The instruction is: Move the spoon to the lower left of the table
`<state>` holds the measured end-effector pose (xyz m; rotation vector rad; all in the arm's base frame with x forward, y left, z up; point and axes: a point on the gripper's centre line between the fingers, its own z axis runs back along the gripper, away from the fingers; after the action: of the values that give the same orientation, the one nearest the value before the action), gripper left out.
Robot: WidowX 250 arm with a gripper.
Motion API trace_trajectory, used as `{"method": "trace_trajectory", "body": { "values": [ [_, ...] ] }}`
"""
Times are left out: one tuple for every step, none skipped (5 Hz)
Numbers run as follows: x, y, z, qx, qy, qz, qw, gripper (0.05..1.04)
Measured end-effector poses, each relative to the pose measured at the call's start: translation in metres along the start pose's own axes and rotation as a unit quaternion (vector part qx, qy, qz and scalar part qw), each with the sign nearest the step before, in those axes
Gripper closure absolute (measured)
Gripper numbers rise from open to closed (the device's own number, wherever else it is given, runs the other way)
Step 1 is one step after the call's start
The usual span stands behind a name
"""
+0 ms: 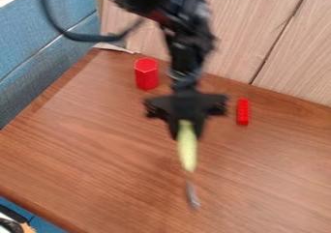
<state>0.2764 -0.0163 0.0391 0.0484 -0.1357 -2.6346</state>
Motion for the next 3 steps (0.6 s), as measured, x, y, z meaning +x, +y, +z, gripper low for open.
{"method": "trace_trajectory", "body": {
  "values": [
    [-0.012, -0.034, 0.003, 0.007, -0.004, 0.015, 0.9999, 0.721],
    [-0.024, -0.073, 0.006, -0.004, 0.001, 0.046, 0.9989, 0.721],
    [-0.030, -0.102, 0.001, -0.023, 0.003, 0.063, 0.9977, 0.721]
  ]
}}
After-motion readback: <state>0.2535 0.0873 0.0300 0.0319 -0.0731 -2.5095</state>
